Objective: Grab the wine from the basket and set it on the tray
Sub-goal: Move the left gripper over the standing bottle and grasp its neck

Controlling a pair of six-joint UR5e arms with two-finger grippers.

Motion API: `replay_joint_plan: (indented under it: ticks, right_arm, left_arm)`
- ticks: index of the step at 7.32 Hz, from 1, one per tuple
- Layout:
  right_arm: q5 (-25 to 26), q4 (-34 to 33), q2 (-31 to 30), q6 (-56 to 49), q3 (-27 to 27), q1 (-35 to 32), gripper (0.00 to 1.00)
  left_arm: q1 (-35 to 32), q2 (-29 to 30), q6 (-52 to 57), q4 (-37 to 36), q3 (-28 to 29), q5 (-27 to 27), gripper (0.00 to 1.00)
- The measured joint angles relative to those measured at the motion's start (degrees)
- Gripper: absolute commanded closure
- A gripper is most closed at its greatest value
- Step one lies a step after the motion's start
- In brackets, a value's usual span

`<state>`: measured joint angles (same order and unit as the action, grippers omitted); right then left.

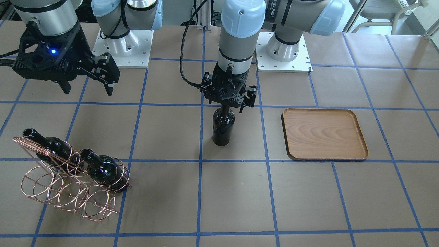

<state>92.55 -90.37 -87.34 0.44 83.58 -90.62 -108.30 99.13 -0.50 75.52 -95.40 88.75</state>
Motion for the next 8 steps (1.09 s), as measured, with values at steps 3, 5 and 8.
replay_joint_plan:
  ticks: [3, 5, 8]
  right_arm:
    - [0.0, -0.3, 0.1, 0.0, 0.0, 0.0, 0.0]
    - [0.0, -0.3, 0.1, 0.0, 0.0, 0.0, 0.0]
    - [0.0, -0.3, 0.1, 0.0, 0.0, 0.0, 0.0]
  left_arm:
    - [0.1, 1.3, 0.3, -0.3, -0.5, 0.1, 0.25]
    - [0.4, 1.3, 0.3, -0.1, -0.8, 0.2, 0.72]
    - [0.5, 1.3, 3.2, 0.3, -0.8, 0.2, 1.0]
